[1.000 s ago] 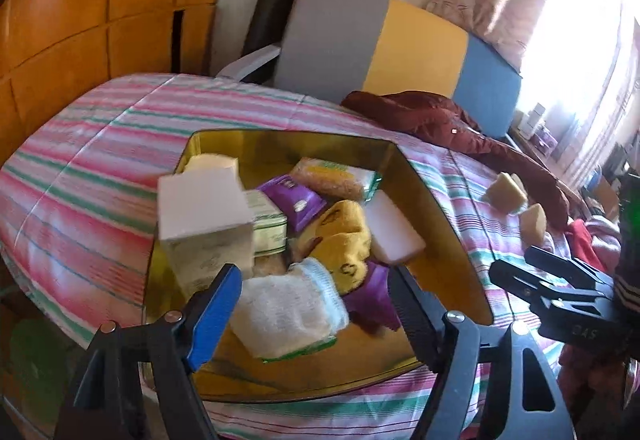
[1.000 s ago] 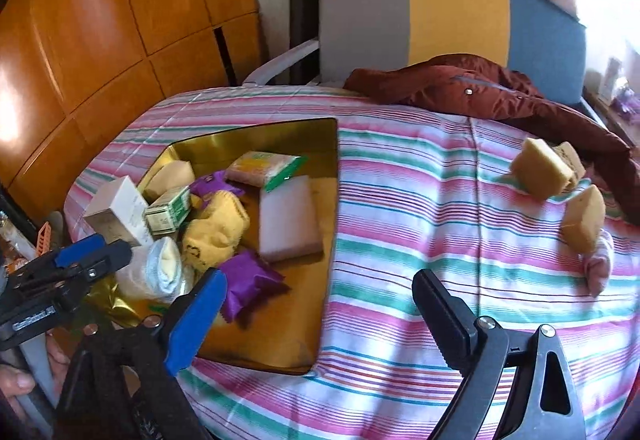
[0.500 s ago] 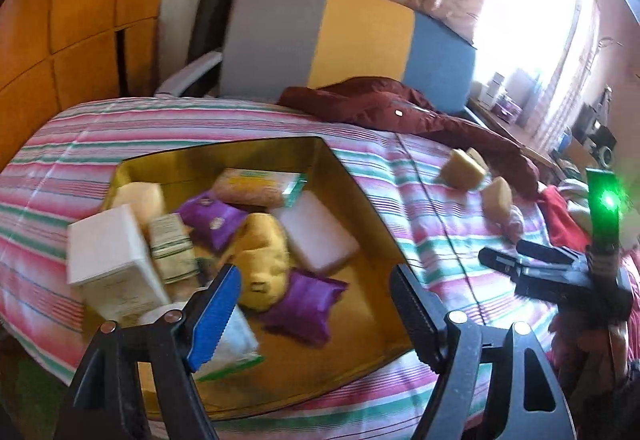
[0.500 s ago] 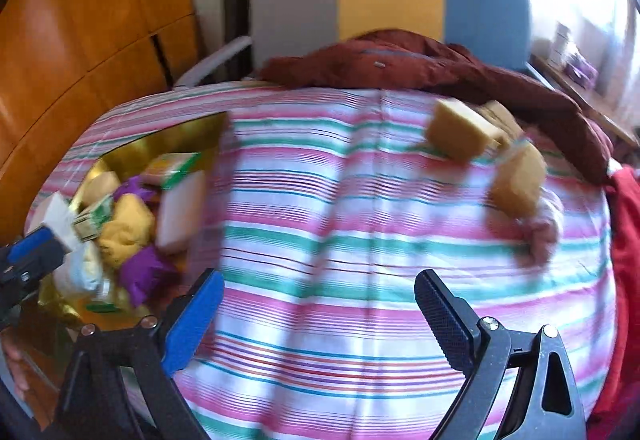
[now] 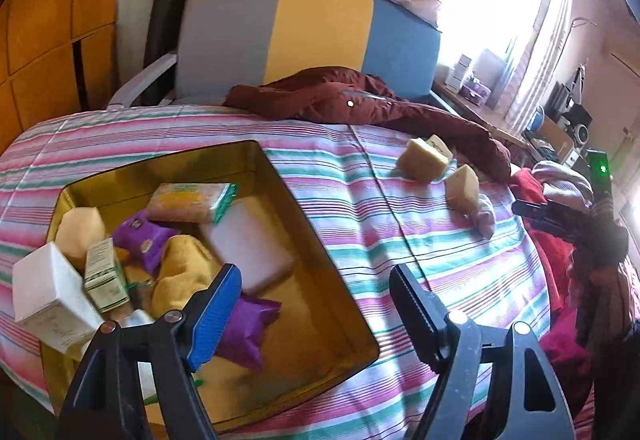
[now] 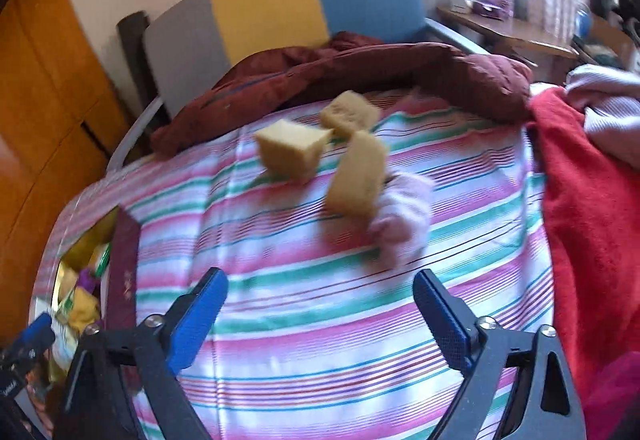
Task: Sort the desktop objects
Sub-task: 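Withdraw both grippers from the tray toward the remaining sponges and sock, then grasp the pink striped sock with the right gripper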
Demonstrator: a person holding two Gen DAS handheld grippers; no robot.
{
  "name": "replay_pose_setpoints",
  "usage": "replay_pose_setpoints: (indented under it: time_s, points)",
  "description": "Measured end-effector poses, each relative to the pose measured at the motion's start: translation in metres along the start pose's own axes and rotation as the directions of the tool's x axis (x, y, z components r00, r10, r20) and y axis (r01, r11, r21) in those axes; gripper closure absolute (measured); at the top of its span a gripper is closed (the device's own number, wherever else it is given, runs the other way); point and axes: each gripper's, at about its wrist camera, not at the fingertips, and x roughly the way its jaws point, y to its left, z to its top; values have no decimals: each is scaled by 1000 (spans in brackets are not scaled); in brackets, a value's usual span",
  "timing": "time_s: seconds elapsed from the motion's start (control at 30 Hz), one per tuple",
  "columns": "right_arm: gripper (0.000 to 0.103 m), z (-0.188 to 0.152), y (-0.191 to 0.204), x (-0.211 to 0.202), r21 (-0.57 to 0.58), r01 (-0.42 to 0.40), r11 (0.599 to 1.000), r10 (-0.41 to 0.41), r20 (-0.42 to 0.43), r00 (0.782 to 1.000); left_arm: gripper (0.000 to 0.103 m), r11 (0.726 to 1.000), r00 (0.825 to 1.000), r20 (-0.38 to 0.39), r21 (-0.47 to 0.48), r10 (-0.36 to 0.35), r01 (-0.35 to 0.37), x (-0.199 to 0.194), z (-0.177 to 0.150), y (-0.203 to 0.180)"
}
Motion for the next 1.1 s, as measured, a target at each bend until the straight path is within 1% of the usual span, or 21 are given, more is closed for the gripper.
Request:
replay_pose_setpoints:
  time_s: [0.03,0.1,0.23,0.37,0.47,0.57,0.7,0.77,0.87,0.93,1.03,1.1]
  points:
    - [26,4,-7,5,3,15,1000,-15,-13,1000,25,1000,1000,-1,5,-11,11,1,1,-3]
    - [32,8,-13,12,-9,43,999,-44,-37,998,25,999,999,-12,16,-37,37,4,3,-9]
    - [33,19,-30,35,-24,80,997,-81,-87,993,27,997,997,-34,40,-69,70,11,6,-25]
    - [33,28,-46,55,-9,80,997,-80,-116,990,27,993,996,-34,83,-87,90,17,8,-41]
    - [34,35,-58,74,22,58,998,-54,-142,988,27,990,993,-58,89,-104,109,26,10,-51]
    - [37,40,-63,89,24,50,998,-46,-156,987,27,989,990,-82,84,-113,120,35,15,-57]
    - [45,42,-64,105,11,34,999,-32,-173,984,27,988,986,-104,67,-129,136,51,22,-66]
    - [48,43,-62,107,-15,33,999,-35,-170,985,27,988,985,-102,61,-136,143,57,25,-71]
    - [58,42,-59,106,-56,33,998,-42,-165,985,27,985,980,-123,61,-155,163,68,29,-82]
    - [66,42,-57,105,-77,39,996,-52,-170,984,27,981,977,-131,68,-170,180,76,32,-93]
    - [71,43,-55,99,-97,39,995,-54,-157,986,27,974,969,-151,81,-196,210,89,37,-108]
    - [71,45,-55,93,-103,52,993,-66,-137,988,28,970,962,-168,72,-217,232,98,41,-118]
